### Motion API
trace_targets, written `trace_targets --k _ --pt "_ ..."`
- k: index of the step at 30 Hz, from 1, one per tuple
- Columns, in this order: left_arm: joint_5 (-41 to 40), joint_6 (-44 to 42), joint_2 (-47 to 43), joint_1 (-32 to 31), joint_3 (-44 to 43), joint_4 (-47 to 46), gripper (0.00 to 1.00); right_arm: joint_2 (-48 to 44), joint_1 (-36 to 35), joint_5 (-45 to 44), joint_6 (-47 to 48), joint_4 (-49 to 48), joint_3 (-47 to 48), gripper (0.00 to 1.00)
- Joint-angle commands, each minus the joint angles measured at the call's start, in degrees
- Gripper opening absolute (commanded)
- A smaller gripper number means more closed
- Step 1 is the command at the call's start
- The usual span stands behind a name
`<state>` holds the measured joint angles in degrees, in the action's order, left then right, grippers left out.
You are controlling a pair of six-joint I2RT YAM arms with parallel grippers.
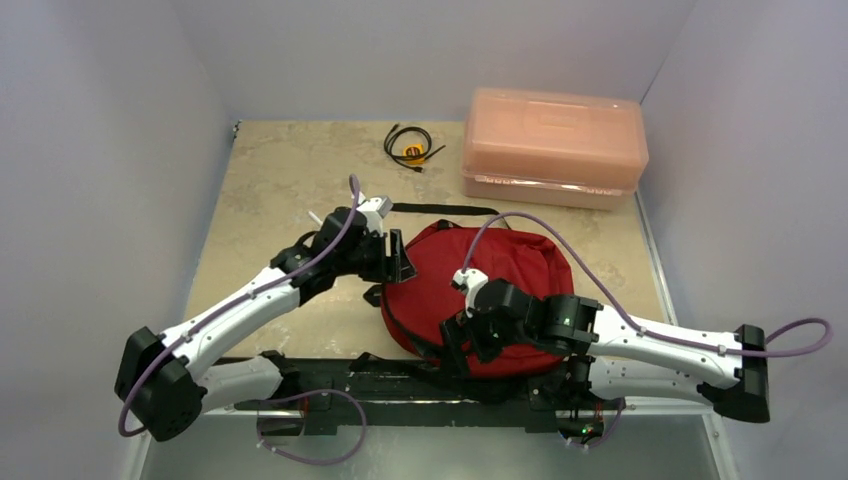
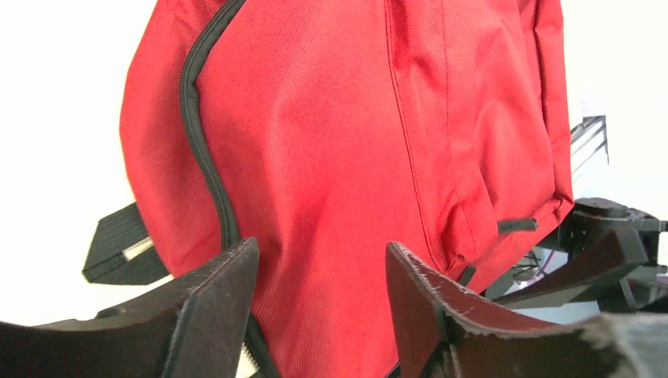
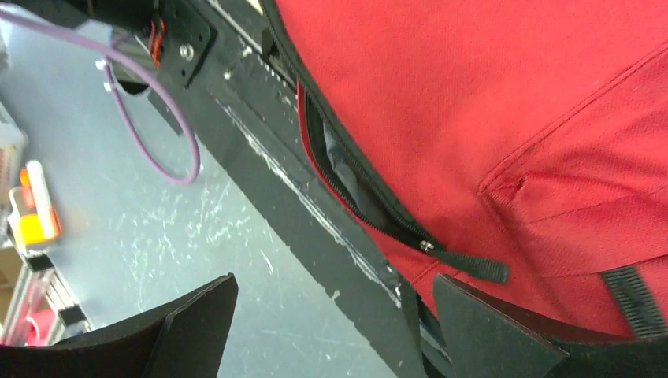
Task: Pack the student bag
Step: Adjust the student bag at the center of the board, then zip the student bag at the center of the board.
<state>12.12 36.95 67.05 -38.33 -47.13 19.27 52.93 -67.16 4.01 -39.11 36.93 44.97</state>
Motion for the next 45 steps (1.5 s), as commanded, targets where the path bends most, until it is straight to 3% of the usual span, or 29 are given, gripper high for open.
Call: trace_targets --k 1,3,4,11,17,26,28,32,33,38,43,45 --pt "-2.43 -4.49 -6.09 0.09 -0.27 5.72 0.65 0.72 -4.01 -4.59 -2.81 4.16 0.15 0.99" --pt "-3.90 -6.23 -9.90 0.08 -0.33 8.26 0.75 -0.40 -4.12 -6.09 -4.44 4.17 -0.73 0.99" --pt "-4.02 -6.87 -12.02 0.09 -0.21 8.89 0.78 -1.24 -4.12 -7.06 -11.97 4.20 -1.02 0.89" --pt "5.91 -7.10 -21.73 -0.22 3.02 3.12 0.84 -7.88 -4.09 -11.28 -25.72 3.26 -7.42 0.61" --pt "6.77 -4.56 -20.27 -5.75 4.55 -2.22 0.84 -6.58 -4.04 -17.91 -32.73 5.43 -8.48 0.53" --pt "4.43 -4.04 -21.43 -13.05 7.23 -8.63 0.87 -1.20 -3.95 -21.82 -31.66 -1.28 -8.07 0.55" --pt "4.21 -4.35 -21.92 -14.82 8.19 -10.57 0.88 0.45 -3.95 -21.85 -30.58 -1.91 -6.91 0.45" --pt "0.65 -5.92 -22.16 -19.19 9.58 -12.10 0.88 1.62 -3.95 -21.60 -28.11 -2.87 -5.14 0.05" --pt "-1.02 -6.00 -22.14 -20.38 10.13 -12.69 0.87 1.19 -3.95 -20.62 -27.19 -3.69 -5.15 0.00" --pt "-7.07 -4.49 -20.66 -24.90 14.84 -21.91 0.83 -2.75 -3.86 -17.31 -26.41 -7.95 -5.94 0.00" --pt "-16.67 -8.71 -13.47 -35.36 16.31 -32.41 0.83 -5.96 -3.34 -15.93 -26.12 -9.42 -5.38 0.00" --pt "-18.83 -7.91 -9.95 -37.49 16.82 -37.18 0.77 -6.69 -3.25 -15.86 -25.74 -9.62 -5.76 0.00"
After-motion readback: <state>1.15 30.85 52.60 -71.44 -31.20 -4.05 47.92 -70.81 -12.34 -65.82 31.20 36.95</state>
